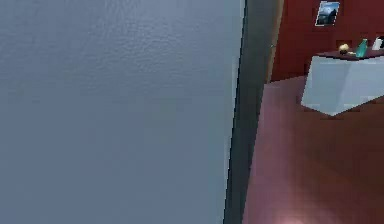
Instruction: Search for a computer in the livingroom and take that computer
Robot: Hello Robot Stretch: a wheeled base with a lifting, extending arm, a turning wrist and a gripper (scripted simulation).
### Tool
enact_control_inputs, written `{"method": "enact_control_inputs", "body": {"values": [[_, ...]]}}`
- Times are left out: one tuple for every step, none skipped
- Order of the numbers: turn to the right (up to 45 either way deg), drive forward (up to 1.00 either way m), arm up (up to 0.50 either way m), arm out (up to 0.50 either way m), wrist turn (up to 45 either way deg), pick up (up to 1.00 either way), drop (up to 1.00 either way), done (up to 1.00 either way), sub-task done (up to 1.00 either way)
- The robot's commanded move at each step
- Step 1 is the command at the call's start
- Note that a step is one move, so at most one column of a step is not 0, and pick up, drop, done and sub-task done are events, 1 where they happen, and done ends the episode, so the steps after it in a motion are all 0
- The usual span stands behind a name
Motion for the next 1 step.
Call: {"method": "enact_control_inputs", "body": {"values": [[45.0,0.0,0.0,0.0,0.0,0.0,0.0,0.0,0.0]]}}
